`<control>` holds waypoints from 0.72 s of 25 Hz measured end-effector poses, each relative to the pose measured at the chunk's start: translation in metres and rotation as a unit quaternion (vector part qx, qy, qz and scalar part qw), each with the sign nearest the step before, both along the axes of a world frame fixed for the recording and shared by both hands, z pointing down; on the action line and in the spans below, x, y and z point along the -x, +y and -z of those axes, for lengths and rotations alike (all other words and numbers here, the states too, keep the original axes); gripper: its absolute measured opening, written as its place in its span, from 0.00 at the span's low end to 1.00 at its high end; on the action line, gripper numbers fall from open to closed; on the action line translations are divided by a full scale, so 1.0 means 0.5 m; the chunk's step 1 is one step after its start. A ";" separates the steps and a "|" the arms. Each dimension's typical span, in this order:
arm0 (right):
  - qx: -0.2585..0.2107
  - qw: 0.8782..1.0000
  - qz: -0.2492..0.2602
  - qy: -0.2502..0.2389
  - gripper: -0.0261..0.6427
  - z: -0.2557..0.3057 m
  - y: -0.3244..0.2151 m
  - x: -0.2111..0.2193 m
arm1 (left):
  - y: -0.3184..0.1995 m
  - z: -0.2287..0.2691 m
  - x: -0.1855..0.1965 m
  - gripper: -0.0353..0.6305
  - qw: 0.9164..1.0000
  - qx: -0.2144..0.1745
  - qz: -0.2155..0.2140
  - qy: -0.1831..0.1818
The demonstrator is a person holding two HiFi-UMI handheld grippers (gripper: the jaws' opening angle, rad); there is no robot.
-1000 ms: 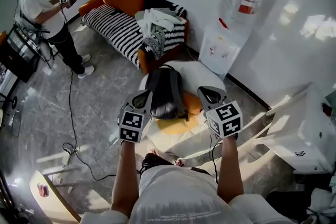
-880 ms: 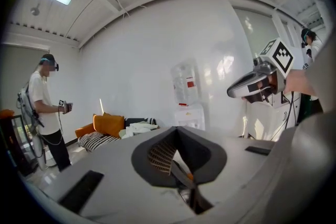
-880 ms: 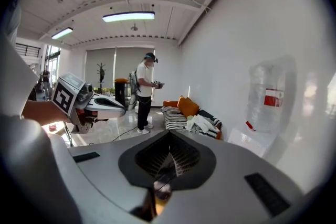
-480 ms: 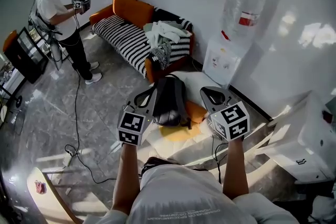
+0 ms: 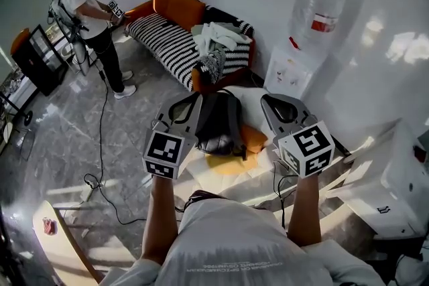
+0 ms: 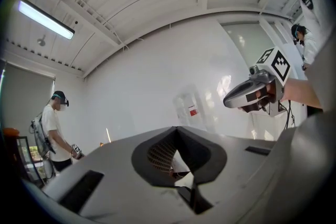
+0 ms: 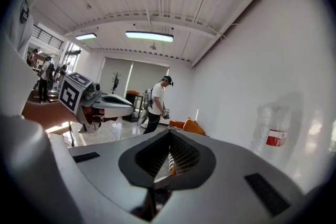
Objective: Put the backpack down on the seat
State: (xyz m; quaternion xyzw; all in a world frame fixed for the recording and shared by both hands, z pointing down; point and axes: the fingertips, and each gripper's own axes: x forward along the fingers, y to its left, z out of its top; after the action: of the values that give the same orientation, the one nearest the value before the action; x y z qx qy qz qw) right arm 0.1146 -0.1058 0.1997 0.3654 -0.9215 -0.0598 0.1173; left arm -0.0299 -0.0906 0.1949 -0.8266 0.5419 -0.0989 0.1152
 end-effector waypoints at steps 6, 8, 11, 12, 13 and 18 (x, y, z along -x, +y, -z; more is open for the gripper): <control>-0.017 1.000 0.002 0.013 0.04 0.021 0.004 -0.001 | 0.008 0.043 -0.016 0.06 1.000 -0.022 -0.006 -0.015; -0.018 1.000 0.000 0.013 0.04 0.022 0.002 0.000 | 0.004 0.042 -0.016 0.06 1.000 -0.021 -0.006 -0.017; -0.015 1.000 0.000 0.013 0.04 0.019 -0.004 0.002 | -0.002 0.031 -0.016 0.06 1.000 -0.018 -0.005 -0.019; -0.013 1.000 0.000 0.014 0.04 0.015 -0.007 0.003 | -0.003 0.028 -0.016 0.06 1.000 -0.019 -0.005 -0.019; -0.012 1.000 0.000 0.015 0.04 0.012 -0.009 0.003 | -0.004 0.026 -0.016 0.06 1.000 -0.019 -0.006 -0.019; -0.012 1.000 -0.004 0.009 0.04 0.009 -0.023 0.009 | -0.009 0.028 -0.010 0.06 1.000 -0.015 -0.004 -0.013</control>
State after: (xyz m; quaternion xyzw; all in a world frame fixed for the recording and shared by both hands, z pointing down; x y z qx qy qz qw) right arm 0.1101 -0.1171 0.1950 0.3703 -0.9180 -0.0734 0.1216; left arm -0.0247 -0.0954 0.1811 -0.8256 0.5385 -0.1011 0.1352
